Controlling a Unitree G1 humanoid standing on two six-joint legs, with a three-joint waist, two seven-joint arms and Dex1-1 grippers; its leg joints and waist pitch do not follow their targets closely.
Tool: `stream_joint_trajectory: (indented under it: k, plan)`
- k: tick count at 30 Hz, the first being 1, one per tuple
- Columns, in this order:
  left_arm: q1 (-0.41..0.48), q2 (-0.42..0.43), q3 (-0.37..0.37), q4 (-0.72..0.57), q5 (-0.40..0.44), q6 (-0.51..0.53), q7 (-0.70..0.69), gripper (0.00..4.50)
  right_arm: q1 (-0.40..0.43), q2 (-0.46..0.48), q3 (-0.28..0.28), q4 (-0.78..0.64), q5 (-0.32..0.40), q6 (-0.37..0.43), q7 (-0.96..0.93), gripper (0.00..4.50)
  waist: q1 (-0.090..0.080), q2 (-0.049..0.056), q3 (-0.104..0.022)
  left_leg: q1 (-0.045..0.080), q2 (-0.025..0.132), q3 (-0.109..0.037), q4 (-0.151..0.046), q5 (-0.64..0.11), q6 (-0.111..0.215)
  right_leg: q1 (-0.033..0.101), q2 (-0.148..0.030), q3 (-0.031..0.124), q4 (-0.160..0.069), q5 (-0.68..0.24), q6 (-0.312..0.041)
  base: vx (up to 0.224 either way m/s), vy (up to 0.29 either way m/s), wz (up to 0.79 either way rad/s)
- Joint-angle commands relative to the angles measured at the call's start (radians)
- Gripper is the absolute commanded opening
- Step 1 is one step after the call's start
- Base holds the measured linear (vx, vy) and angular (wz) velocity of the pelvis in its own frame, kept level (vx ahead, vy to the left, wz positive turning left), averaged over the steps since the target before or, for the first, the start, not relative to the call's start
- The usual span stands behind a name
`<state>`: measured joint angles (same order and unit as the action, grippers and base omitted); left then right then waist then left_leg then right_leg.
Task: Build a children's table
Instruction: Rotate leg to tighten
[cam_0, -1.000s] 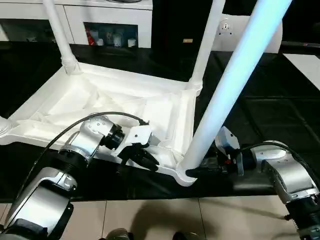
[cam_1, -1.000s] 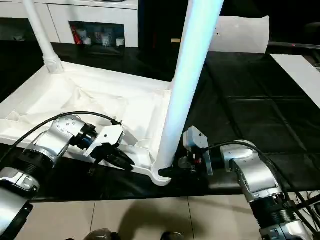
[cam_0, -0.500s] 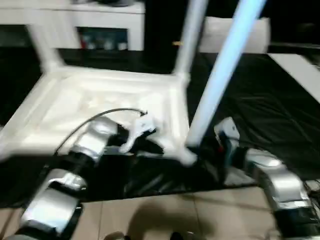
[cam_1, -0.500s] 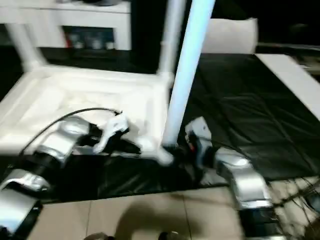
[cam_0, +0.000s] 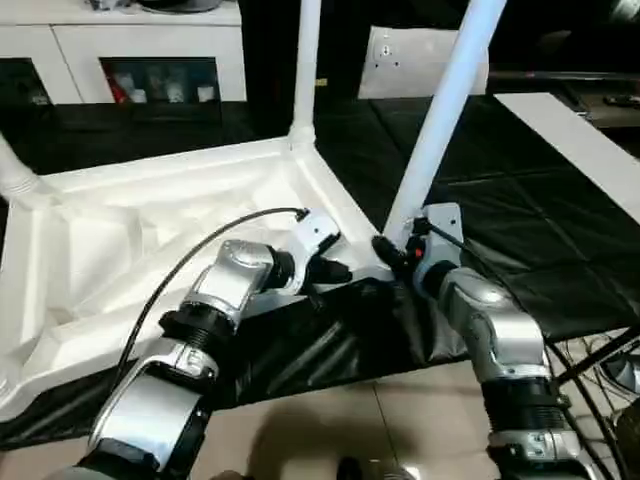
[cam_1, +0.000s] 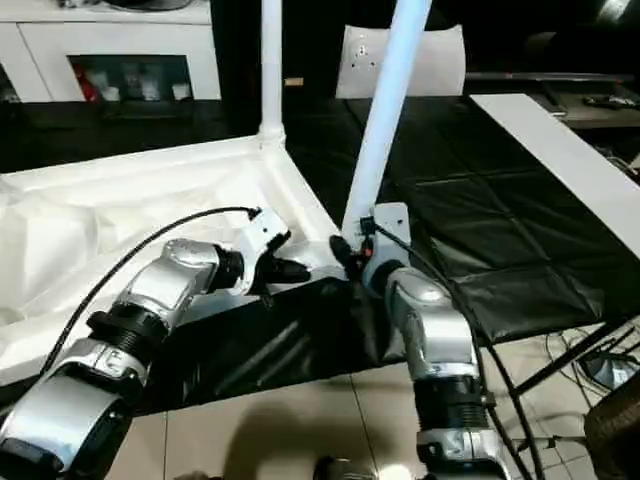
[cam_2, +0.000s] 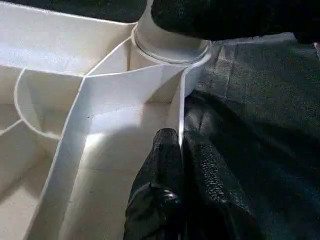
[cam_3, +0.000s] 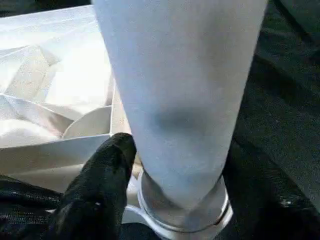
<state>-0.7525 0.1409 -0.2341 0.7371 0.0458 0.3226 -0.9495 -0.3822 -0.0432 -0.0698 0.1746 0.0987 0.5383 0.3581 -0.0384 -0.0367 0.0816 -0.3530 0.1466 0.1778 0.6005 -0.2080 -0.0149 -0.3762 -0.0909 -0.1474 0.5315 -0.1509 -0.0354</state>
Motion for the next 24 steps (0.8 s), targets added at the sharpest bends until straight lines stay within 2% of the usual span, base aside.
stream_joint_trajectory:
  k: [1,2,3,5,7,9,10,13,15,17,18,19,20,22,23,24]
  plan:
    - [-0.024,-0.039,-0.033,-0.049,-0.016,-0.049,-0.026,0.0,0.016,0.034,0.14,-0.007,0.047,0.019,0.12,3.18,0.009,0.004,-0.066,0.004,0.1,-0.05,-0.089,-0.285,-0.002,0.035,-0.11,0.086,-0.055,-0.339,-0.163,0.0,0.0,0.0]
    - [-0.018,-0.022,-0.037,-0.05,-0.014,-0.066,-0.047,0.0,0.027,0.009,0.146,-0.015,0.043,0.001,0.147,3.18,0.012,0.004,-0.068,0.002,0.099,-0.049,-0.086,-0.267,0.004,0.037,-0.113,0.088,-0.051,-0.321,-0.172,0.0,0.0,0.0]
    - [-0.013,-0.011,-0.039,-0.05,-0.013,-0.078,-0.062,0.0,0.034,-0.008,0.15,-0.021,0.041,-0.011,0.167,3.44,0.018,0.003,-0.068,0.004,0.095,-0.043,-0.082,-0.245,0.018,0.035,-0.112,0.089,-0.05,-0.321,-0.176,0.0,0.0,0.0]
    - [-0.009,0.011,-0.043,-0.048,-0.007,-0.093,-0.084,0.0,0.047,-0.045,0.154,-0.034,0.046,-0.03,0.207,3.53,0.027,0.002,-0.066,-0.001,0.092,-0.04,-0.079,-0.232,0.039,0.037,-0.113,0.089,-0.057,-0.388,-0.162,0.0,0.0,0.0]
    - [0.001,0.05,-0.047,-0.049,-0.008,-0.139,-0.146,0.0,0.063,-0.107,0.148,-0.046,0.055,-0.06,0.279,3.76,0.035,0.001,-0.068,0.004,0.093,-0.04,-0.078,-0.218,0.045,0.038,-0.11,0.085,-0.061,-0.41,-0.147,0.023,-0.053,0.0]
    - [0.01,0.09,-0.06,-0.053,-0.014,-0.205,-0.228,0.0,0.075,-0.17,0.143,-0.055,0.057,-0.089,0.354,3.95,0.037,0.001,-0.069,-0.001,0.098,-0.039,-0.079,-0.191,0.056,0.04,-0.106,0.084,-0.055,-0.37,-0.147,0.011,-0.025,0.0]
    - [0.015,0.121,-0.073,-0.051,-0.014,-0.236,-0.29,0.0,0.082,-0.223,0.137,-0.06,0.059,-0.111,0.422,4.0,0.043,0.007,-0.071,0.001,0.102,-0.04,-0.08,-0.176,0.059,0.039,-0.105,0.084,-0.048,-0.33,-0.158,0.0,0.0,0.0]
    - [0.019,0.157,-0.097,-0.043,-0.008,-0.275,-0.357,0.0,0.087,-0.288,0.137,-0.063,0.074,-0.136,0.507,4.32,0.054,0.005,-0.079,0.002,0.107,-0.035,-0.076,-0.111,0.073,0.039,-0.102,0.087,-0.027,-0.197,-0.206,0.0,0.0,0.0]
    - [0.02,0.169,-0.104,-0.04,-0.008,-0.283,-0.384,0.0,0.087,-0.32,0.133,-0.065,0.085,-0.144,0.548,4.39,0.065,0.006,-0.078,0.002,0.107,-0.031,-0.074,-0.093,0.08,0.035,-0.101,0.088,-0.021,-0.159,-0.224,0.0,0.0,0.0]
    - [0.018,0.181,-0.111,-0.033,-0.007,-0.297,-0.413,0.0,0.086,-0.353,0.131,-0.065,0.097,-0.149,0.591,4.48,0.079,0.004,-0.074,0.008,0.109,-0.029,-0.076,-0.12,0.071,0.034,-0.101,0.088,-0.023,-0.195,-0.22,0.0,0.0,0.0]
    - [0.017,0.204,-0.132,-0.023,0.002,-0.332,-0.465,0.0,0.085,-0.412,0.144,-0.062,0.101,-0.164,0.665,4.48,0.081,0.004,-0.073,0.006,0.108,-0.029,-0.077,-0.126,0.066,0.034,-0.102,0.088,-0.025,-0.208,-0.217,0.0,0.0,0.0]
    - [0.016,0.212,-0.141,-0.017,0.007,-0.348,-0.486,0.0,0.085,-0.433,0.154,-0.057,0.1,-0.179,0.697,4.48,0.085,-0.002,-0.073,0.006,0.107,-0.029,-0.076,-0.141,0.06,0.037,-0.104,0.088,-0.027,-0.239,-0.205,0.0,0.0,0.0]
    - [0.016,0.218,-0.148,-0.013,0.01,-0.361,-0.502,0.0,0.085,-0.448,0.162,-0.054,0.098,-0.192,0.72,4.48,0.088,-0.002,-0.072,0.004,0.105,-0.029,-0.076,-0.155,0.054,0.037,-0.105,0.087,-0.032,-0.278,-0.19,0.0,0.0,0.0]
    - [0.018,0.229,-0.164,-0.015,0.01,-0.378,-0.55,0.0,0.085,-0.467,0.176,-0.047,0.1,-0.235,0.771,4.48,0.09,-0.004,-0.07,0.005,0.105,-0.029,-0.075,-0.173,0.045,0.034,-0.107,0.087,-0.037,-0.328,-0.173,0.0,0.0,0.0]
    - [0.019,0.232,-0.17,-0.018,0.008,-0.384,-0.568,0.0,0.084,-0.471,0.18,-0.045,0.104,-0.251,0.792,4.48,0.091,-0.009,-0.071,0.004,0.105,-0.029,-0.075,-0.177,0.043,0.034,-0.108,0.086,-0.039,-0.352,-0.167,0.0,0.0,0.0]
    - [0.019,0.233,-0.172,-0.019,0.007,-0.387,-0.577,0.0,0.083,-0.473,0.183,-0.043,0.107,-0.258,0.805,4.48,0.092,-0.008,-0.07,0.004,0.104,-0.029,-0.074,-0.18,0.042,0.033,-0.109,0.085,-0.041,-0.367,-0.164,0.0,0.0,0.0]
